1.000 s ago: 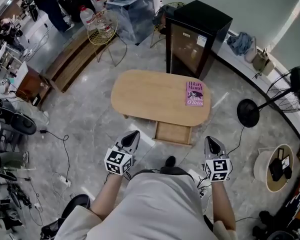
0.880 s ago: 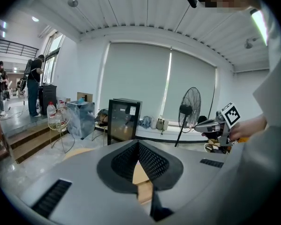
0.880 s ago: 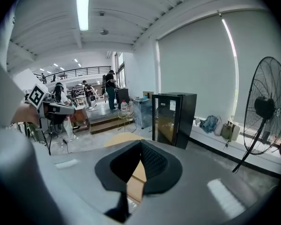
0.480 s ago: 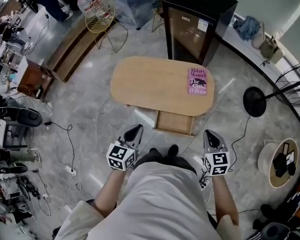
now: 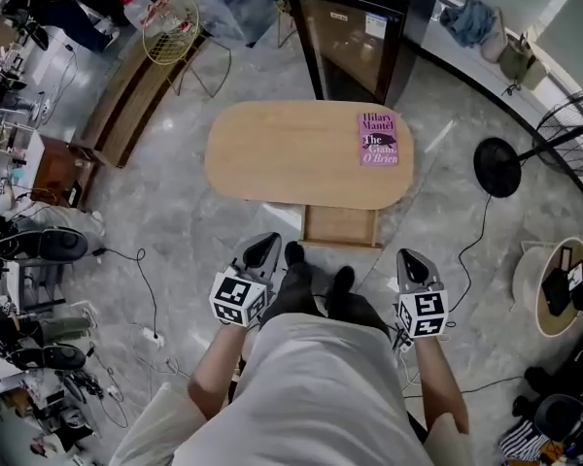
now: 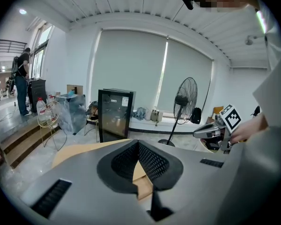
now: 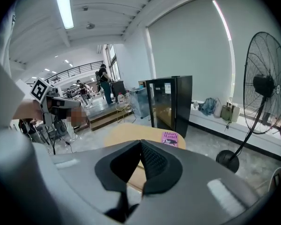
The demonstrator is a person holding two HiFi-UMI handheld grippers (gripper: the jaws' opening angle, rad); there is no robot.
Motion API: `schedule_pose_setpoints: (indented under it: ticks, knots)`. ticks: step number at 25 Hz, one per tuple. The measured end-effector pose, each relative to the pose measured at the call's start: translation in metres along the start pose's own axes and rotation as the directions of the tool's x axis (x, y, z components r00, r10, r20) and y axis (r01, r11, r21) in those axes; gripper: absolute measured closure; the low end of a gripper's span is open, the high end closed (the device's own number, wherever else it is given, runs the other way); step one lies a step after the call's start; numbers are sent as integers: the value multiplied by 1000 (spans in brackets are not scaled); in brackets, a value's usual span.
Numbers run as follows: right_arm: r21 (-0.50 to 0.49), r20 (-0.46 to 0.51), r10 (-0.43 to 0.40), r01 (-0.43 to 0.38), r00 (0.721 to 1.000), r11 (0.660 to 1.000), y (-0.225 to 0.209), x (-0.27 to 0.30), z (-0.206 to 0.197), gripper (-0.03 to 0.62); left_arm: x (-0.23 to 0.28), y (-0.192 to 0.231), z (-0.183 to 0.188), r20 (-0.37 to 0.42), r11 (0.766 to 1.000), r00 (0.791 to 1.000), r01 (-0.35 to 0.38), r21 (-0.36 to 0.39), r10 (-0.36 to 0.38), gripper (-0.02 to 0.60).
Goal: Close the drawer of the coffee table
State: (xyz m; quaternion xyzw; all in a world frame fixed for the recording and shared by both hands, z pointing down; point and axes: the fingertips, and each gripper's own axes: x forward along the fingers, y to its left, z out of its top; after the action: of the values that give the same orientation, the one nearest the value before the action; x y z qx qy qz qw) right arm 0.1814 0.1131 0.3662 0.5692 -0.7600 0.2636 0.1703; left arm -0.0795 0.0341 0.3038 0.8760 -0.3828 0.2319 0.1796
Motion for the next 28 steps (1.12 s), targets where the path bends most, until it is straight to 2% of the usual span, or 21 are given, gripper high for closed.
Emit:
schedule_pose_setpoints:
  ticks: [7, 16, 22, 28]
  knots:
    - [41, -57, -42, 45, 997, 998, 16, 30, -22, 583, 32, 21, -23, -73, 994, 993, 97, 46, -93, 575]
    - [84, -125, -60, 71, 990, 994, 52, 81, -64, 583, 69, 50, -79, -157, 977, 969, 205, 64, -193, 575]
    - [97, -206, -63, 84, 977, 992, 66, 102, -123, 583, 86, 56, -138, -225, 969, 948, 242, 45, -226, 575]
    - [117, -268, -58, 92, 962, 989, 64, 135, -183, 583, 113, 57, -191, -255, 967, 936, 255, 21, -241, 575]
